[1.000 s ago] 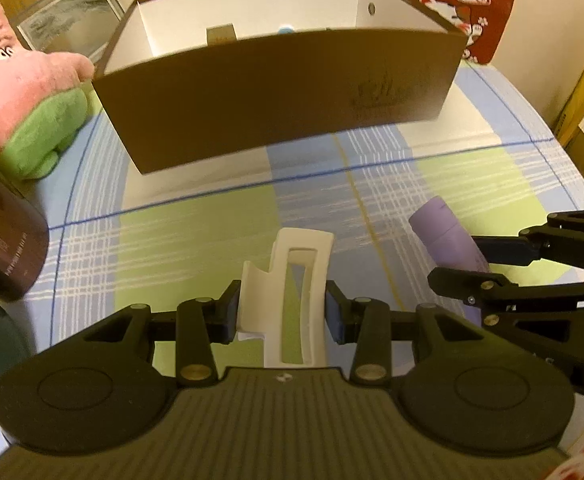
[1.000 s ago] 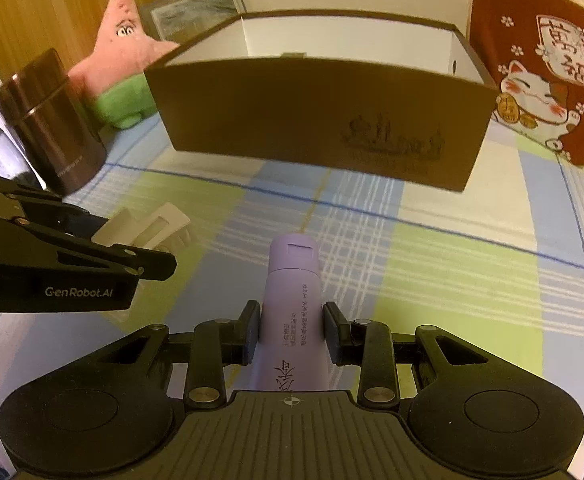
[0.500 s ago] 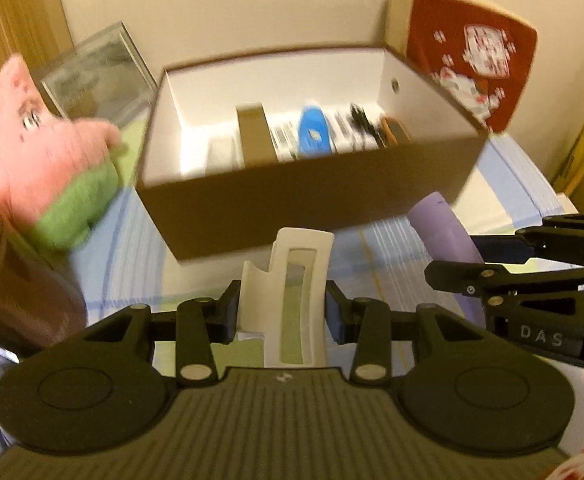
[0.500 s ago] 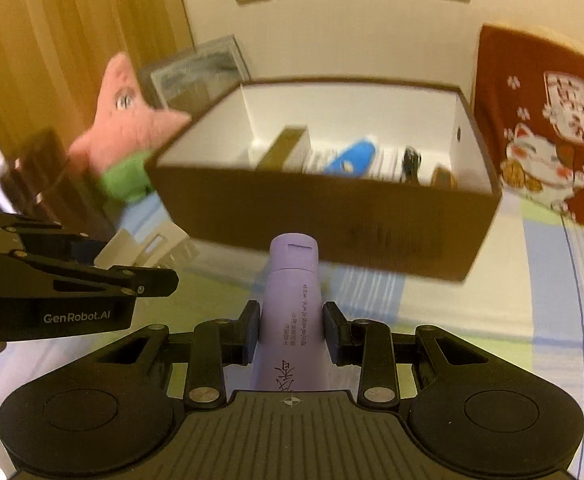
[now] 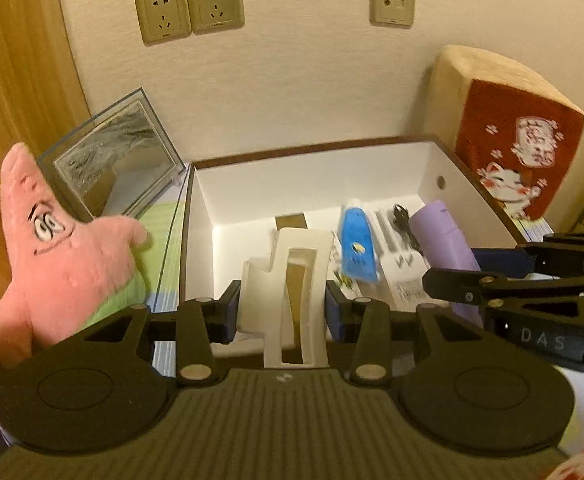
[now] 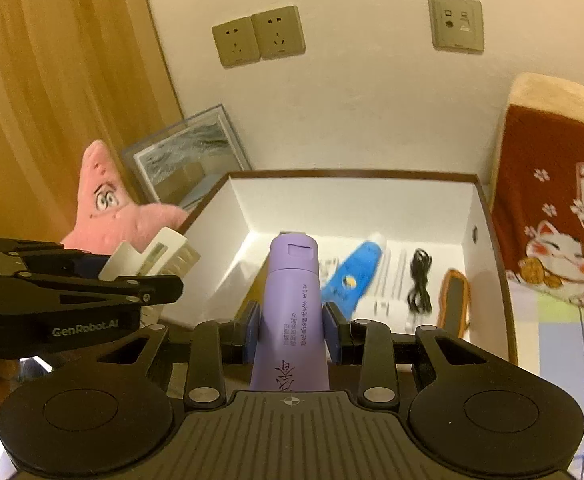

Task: Organize rigid objects
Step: 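Lift the clip and lilac tube and carry both over the brown box, then lower the clip and lilac tube into the box and open both tools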

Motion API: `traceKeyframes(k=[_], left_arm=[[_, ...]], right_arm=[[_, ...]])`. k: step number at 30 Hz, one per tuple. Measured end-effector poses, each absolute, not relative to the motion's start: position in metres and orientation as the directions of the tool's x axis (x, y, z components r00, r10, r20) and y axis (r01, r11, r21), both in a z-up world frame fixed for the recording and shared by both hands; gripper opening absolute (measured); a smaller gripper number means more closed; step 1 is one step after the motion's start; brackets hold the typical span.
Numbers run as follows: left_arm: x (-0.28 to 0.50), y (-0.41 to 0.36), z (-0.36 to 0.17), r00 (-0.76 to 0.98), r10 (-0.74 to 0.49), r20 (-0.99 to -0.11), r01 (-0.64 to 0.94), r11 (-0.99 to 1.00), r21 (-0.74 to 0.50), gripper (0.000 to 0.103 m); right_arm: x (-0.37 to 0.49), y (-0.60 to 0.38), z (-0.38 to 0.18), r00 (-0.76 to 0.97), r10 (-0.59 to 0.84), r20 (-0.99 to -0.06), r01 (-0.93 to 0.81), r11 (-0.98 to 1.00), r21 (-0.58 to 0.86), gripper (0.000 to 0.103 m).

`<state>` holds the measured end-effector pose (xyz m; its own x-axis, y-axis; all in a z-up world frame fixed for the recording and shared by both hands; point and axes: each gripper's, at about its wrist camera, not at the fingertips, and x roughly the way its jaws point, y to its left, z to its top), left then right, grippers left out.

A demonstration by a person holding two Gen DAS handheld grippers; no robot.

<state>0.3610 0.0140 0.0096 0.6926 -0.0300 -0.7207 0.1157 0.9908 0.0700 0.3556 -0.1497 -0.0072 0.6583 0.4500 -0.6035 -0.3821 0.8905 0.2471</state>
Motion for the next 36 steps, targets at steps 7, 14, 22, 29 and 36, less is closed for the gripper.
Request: traceKeyframes(k=[7, 14, 22, 29, 36], left_arm=[[0.398, 0.018, 0.006, 0.686, -0.022, -0.727, 0.102, 0.993, 0.066, 0.037], [0.426, 0.024, -0.002, 0.678, -0.016, -0.735, 0.092, 0.994, 0.062, 0.037], [0.460, 0.031, -0.022, 0.649, -0.004, -0.761, 0.084, 0.994, 0.066, 0.037], [0.489, 0.037, -0.040, 0.624, 0.018, -0.782, 0.071, 0.994, 0.079, 0.037], [0.514, 0.045, -0.057, 0.599, 0.017, -0.801, 0.069, 0.995, 0.072, 0.038]], right_arm=[[0.391, -0.138, -0.011, 0.654, 0.446, -0.611, -0.382, 0.892, 0.242, 0.031], [0.419, -0.129, -0.020, 0.645, 0.436, -0.628, -0.370, 0.897, 0.243, 0.031], [0.451, -0.116, -0.036, 0.626, 0.415, -0.661, -0.347, 0.907, 0.240, 0.030], [0.480, -0.105, -0.049, 0.608, 0.392, -0.691, -0.319, 0.917, 0.240, 0.030], [0.500, -0.107, -0.062, 0.593, 0.385, -0.707, -0.281, 0.922, 0.266, 0.030]])
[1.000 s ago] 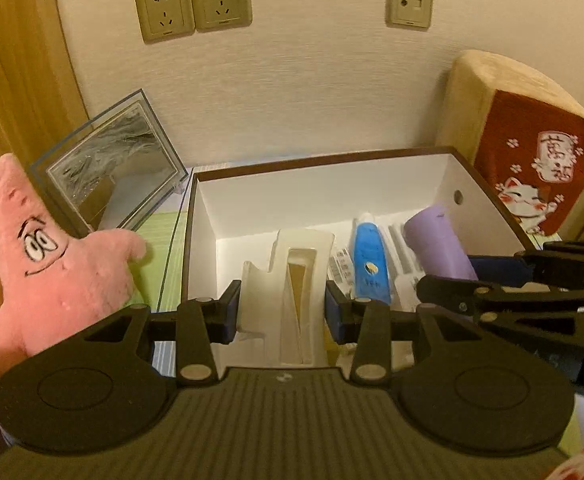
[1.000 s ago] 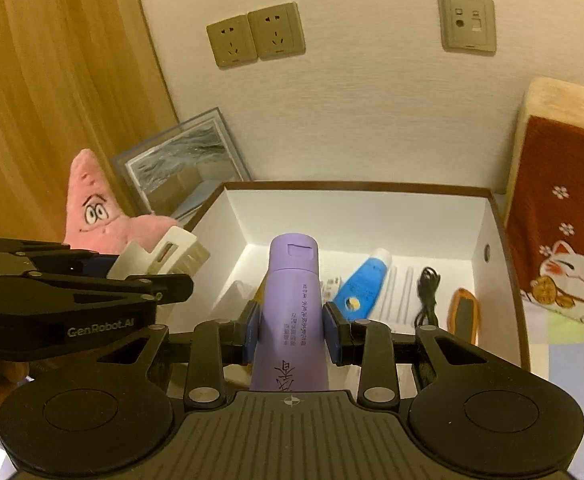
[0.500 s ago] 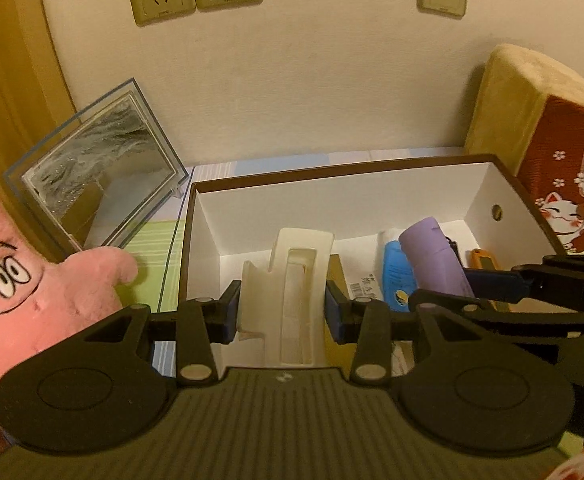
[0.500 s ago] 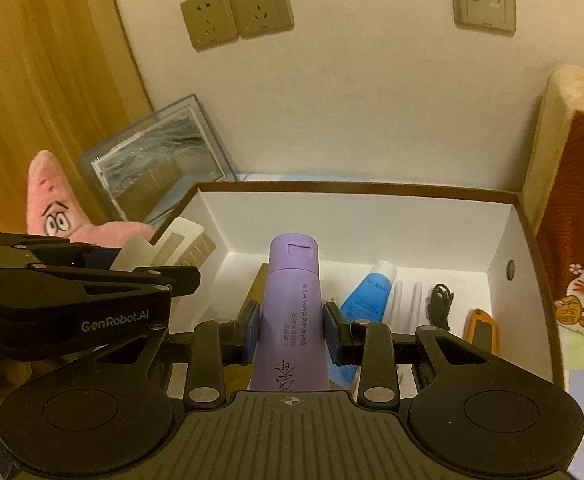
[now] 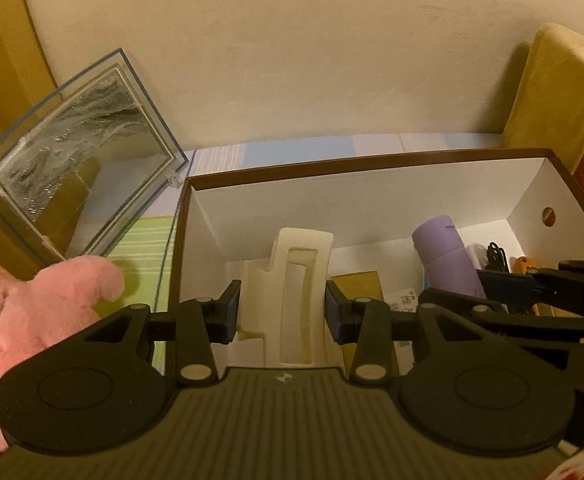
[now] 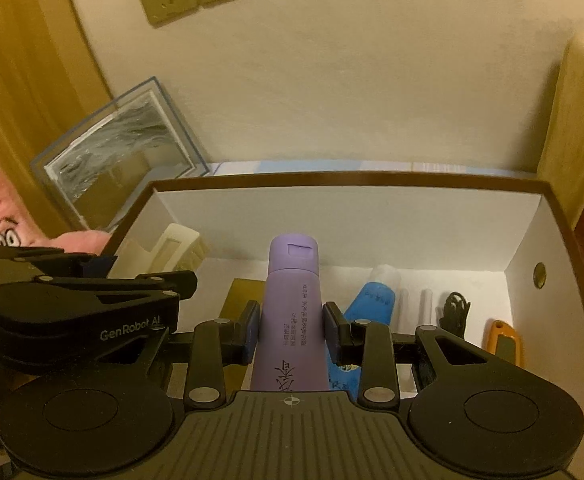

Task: Organize rigid objects
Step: 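Lower the clip and lilac tube into the box and open both tools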

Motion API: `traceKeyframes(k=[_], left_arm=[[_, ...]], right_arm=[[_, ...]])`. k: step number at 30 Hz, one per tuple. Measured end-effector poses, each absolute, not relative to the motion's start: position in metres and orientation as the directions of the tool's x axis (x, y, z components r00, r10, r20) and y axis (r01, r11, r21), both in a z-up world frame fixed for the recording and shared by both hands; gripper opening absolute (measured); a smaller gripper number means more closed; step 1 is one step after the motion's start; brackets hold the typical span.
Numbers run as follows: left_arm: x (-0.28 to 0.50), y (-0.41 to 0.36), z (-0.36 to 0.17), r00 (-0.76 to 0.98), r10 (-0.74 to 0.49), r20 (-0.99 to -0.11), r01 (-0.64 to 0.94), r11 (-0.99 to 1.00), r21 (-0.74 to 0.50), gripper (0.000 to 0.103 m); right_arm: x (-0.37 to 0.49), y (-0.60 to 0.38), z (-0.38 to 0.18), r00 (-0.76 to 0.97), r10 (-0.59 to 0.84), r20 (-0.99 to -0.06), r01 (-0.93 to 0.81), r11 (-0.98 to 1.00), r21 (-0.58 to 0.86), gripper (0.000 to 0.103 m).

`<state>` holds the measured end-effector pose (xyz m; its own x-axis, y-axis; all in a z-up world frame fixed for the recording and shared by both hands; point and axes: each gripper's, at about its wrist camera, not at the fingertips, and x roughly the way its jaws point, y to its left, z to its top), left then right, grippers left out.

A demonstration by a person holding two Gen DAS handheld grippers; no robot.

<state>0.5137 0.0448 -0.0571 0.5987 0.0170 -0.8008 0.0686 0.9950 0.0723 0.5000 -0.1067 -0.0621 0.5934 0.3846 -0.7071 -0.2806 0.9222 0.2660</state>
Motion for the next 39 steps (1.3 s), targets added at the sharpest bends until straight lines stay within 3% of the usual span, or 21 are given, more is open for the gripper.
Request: traceKeyframes(k=[20, 27, 39], left_arm=[[0.525, 0.052, -0.067, 0.603, -0.010, -0.798, 0.082, 0.995, 0.050, 0.051], [0.524, 0.054, -0.064, 0.613, -0.011, -0.790, 0.083, 0.995, 0.051, 0.056], [0.518, 0.053, -0.063, 0.615, -0.006, -0.789, 0.087, 0.994, 0.060, 0.059]], right_arm=[[0.516, -0.102, -0.073, 0.586, 0.369, -0.721, -0.241, 0.929, 0.279, 0.031], [0.518, -0.106, -0.066, 0.646, 0.367, -0.669, -0.222, 0.929, 0.296, 0.031], [0.508, -0.114, -0.069, 0.611, 0.358, -0.706, -0.232, 0.934, 0.272, 0.046]])
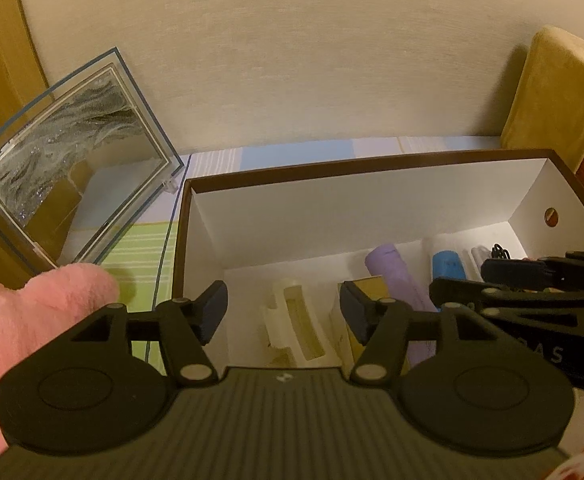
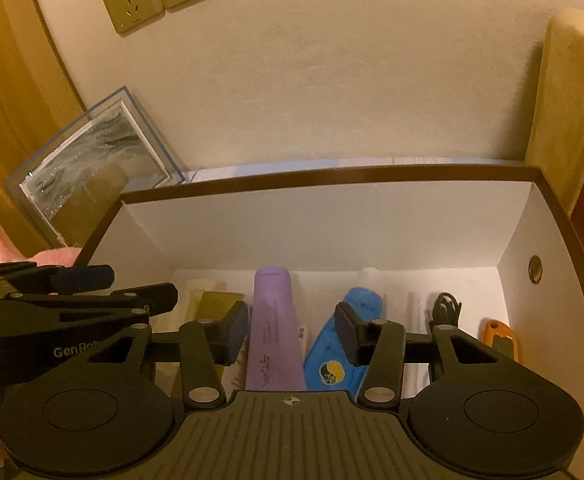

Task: Organize rigid objects

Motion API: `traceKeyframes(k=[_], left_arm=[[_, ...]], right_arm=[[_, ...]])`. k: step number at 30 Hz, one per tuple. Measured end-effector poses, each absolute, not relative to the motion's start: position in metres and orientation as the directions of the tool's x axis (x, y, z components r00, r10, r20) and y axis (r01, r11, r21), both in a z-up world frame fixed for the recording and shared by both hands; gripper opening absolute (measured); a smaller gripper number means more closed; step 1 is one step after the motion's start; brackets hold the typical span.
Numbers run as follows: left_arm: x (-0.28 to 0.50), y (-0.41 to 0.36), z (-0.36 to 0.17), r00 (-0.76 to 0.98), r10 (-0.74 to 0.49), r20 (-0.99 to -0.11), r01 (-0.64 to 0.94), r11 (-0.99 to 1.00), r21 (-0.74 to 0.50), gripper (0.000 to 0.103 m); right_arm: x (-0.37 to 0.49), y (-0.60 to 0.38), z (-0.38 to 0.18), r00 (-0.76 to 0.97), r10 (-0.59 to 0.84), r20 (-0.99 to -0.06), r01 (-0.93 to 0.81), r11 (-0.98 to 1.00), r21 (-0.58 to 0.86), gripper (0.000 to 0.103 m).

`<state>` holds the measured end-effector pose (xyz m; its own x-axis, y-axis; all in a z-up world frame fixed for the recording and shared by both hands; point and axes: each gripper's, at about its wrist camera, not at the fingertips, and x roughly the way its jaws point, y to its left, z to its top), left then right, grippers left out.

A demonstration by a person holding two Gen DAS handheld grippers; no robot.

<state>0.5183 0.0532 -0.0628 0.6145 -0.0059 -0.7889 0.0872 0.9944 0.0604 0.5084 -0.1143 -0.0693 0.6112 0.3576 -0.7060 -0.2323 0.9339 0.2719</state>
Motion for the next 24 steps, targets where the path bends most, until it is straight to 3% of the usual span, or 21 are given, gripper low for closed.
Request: traceKeyframes(k=[4, 8, 14, 24], left_arm=[[0.515, 0.053, -0.061, 0.616, -0.008, -0.788, 0.085, 0.995, 0.056, 0.059], [0.508, 0.052, -0.056, 0.625, -0.009, -0.781, 0.081, 0.995, 0.054, 0.066], [0.491, 0.050, -0.047, 0.634, -0.008, -0.773, 0.081, 0.995, 0.056, 0.066], [0.431, 0.040, -0.019, 0.687, 0.030, -0.726, 0.067, 0.992, 0.104, 0.076]], right_arm=[[0.504, -0.116, -0.067, 0.610, 0.357, -0.707, -0.235, 0.934, 0.268, 0.049], [0.496, -0.117, -0.062, 0.611, 0.356, -0.708, -0.239, 0.935, 0.263, 0.050], [0.477, -0.120, -0.050, 0.632, 0.343, -0.695, -0.239, 0.939, 0.246, 0.052], [0.413, -0.130, -0.030, 0.687, 0.269, -0.675, -0.212, 0.963, 0.169, 0.056]])
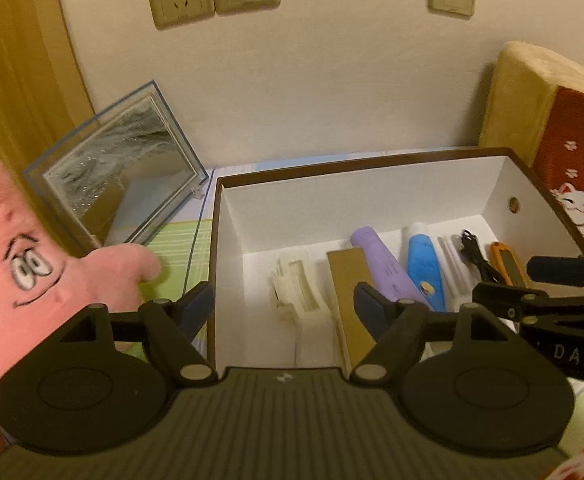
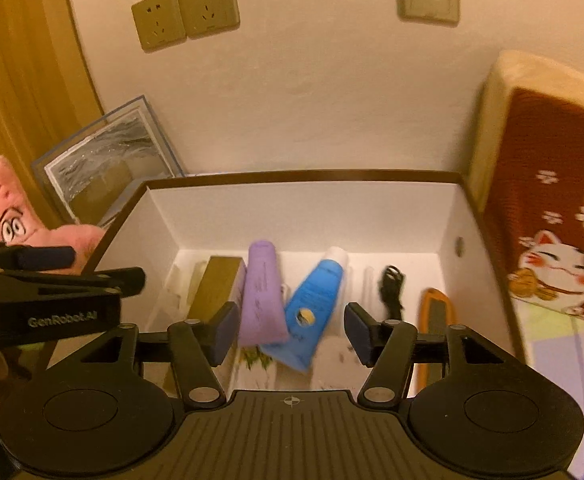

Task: Organize rigid objects

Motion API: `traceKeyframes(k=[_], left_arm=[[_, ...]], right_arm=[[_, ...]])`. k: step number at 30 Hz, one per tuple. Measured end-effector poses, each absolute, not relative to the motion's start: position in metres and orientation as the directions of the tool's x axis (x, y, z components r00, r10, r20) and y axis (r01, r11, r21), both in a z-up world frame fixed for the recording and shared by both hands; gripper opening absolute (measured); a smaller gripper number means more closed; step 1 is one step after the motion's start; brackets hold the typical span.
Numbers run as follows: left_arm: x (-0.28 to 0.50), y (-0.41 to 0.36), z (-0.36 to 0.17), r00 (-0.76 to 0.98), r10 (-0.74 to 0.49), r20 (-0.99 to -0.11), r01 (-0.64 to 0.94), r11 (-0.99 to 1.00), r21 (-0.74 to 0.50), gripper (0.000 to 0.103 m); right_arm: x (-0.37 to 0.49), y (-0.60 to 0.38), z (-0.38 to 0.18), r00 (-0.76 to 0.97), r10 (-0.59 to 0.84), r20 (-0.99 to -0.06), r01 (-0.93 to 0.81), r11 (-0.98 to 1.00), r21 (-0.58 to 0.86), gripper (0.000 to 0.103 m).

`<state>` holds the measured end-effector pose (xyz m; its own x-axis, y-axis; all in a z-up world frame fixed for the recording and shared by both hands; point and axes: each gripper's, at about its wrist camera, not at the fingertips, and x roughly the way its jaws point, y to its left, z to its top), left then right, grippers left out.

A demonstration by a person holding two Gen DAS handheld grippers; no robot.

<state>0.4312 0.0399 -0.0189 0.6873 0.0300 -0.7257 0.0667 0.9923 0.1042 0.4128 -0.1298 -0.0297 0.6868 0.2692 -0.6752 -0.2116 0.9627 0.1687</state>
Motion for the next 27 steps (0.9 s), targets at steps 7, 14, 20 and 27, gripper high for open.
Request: traceKeyframes(k=[7, 14, 20, 27], left_arm=[[0.373, 0.034, -0.003, 0.712, 0.004, -0.702, 0.078, 0.993, 0.085, 0.080], [0.322, 0.038, 0.006, 0.716, -0.068, -0.694, 0.123, 0.992, 0.029, 0.080], [0.284, 0.041, 0.009, 0.701, -0.113, -0.704, 0.149, 0.989, -0.010, 0.080], [0.246, 0.041, 0.015, 0.699, -0.119, -0.705, 0.145, 0.989, -0.024, 0.079]], right_arm=[[0.359, -0.145, -0.014, 0.705, 0.259, -0.660, -0.158, 0.965, 0.210, 0.058], [0.312, -0.154, -0.002, 0.724, 0.235, -0.648, -0.106, 0.967, 0.232, 0.059], [0.275, -0.162, 0.000, 0.721, 0.237, -0.651, -0.097, 0.965, 0.244, 0.060], [0.241, -0.168, 0.004, 0.715, 0.254, -0.651, -0.114, 0.961, 0.251, 0.060]])
